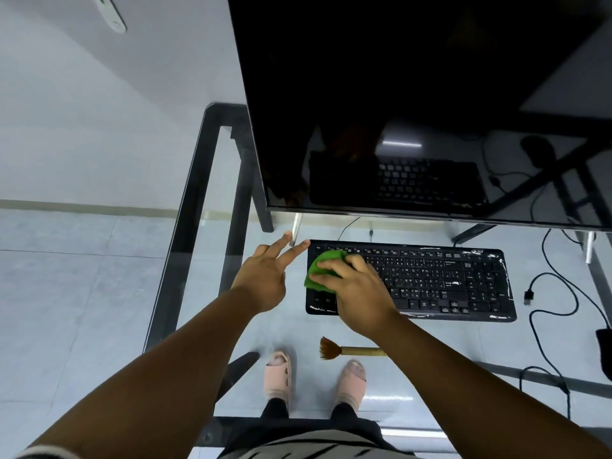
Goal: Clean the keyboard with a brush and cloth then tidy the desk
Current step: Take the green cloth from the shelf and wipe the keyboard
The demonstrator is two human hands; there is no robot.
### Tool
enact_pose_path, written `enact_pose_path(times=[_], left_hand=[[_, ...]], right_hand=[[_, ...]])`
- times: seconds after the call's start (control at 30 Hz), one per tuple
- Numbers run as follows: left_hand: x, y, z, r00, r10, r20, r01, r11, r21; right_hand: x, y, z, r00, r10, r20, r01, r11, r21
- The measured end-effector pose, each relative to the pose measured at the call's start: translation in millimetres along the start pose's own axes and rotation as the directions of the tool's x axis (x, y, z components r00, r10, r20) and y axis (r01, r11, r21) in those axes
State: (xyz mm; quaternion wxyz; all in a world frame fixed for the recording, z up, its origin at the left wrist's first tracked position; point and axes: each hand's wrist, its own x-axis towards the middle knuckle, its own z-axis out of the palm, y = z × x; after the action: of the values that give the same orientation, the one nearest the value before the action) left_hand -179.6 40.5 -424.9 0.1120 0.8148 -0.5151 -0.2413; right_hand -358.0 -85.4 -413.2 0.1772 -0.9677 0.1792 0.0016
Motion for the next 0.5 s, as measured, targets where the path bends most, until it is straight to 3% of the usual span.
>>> enact_pose_path(times=[0.1, 0.3, 0.5], left_hand=[[1.7, 1.6, -1.3, 0.999, -0.010, 0.034, 0.009, 0.999, 0.041], [5.1, 0.3, -6.8, 0.997, -0.032, 0.072, 0.030, 0.999, 0.026], [4.4, -0.7, -6.6, 0.997, -0.029, 0.077, 0.027, 0.999, 0.030]], right_hand=[[7.6, -9.4, 0.2, 0.999, 0.051, -0.007, -0.051, 0.999, 0.019], [-21.2, -2.9, 5.7, 0.986, -0.152, 0.065, 0.150, 0.988, 0.030], [-7.4, -7.1, 1.5, 0.997, -0.072, 0.024, 0.070, 0.996, 0.056]])
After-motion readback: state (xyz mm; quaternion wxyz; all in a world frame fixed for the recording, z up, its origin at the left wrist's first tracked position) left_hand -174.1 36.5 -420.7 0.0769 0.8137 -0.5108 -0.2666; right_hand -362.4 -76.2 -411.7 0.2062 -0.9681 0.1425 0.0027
